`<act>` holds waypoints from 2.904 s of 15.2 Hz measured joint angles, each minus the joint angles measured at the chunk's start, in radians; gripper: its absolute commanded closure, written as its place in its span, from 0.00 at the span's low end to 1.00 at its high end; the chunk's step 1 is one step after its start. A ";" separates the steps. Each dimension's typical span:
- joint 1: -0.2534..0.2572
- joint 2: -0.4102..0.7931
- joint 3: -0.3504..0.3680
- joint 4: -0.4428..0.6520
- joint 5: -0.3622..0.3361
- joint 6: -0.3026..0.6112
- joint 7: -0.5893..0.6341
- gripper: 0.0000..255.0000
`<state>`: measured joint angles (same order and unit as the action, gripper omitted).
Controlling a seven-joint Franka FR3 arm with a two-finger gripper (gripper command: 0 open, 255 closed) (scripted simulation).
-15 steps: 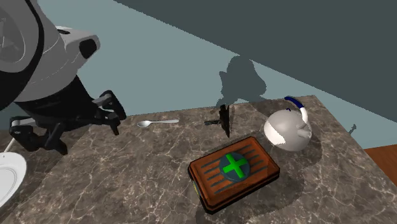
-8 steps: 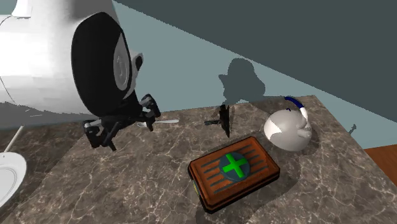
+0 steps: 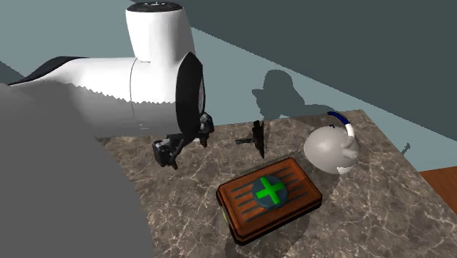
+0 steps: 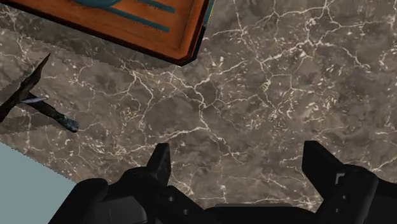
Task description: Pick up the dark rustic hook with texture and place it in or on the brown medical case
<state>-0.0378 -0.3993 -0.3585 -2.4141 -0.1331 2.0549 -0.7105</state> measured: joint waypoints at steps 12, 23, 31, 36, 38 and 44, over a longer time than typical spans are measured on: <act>-0.004 0.472 -0.142 0.216 0.117 0.205 -0.427 0.00; -0.155 0.939 -0.076 0.596 0.274 0.254 -0.754 0.00; -0.219 1.108 -0.037 0.752 0.299 0.267 -0.823 0.00; -0.230 1.138 -0.029 0.752 0.308 0.297 -0.830 0.00; -0.230 1.139 -0.029 0.752 0.308 0.298 -0.830 0.00; -0.230 1.131 -0.030 0.760 0.308 0.295 -0.831 1.00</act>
<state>-0.2683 0.7316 -0.3890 -1.6539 0.1750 2.3498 -1.5414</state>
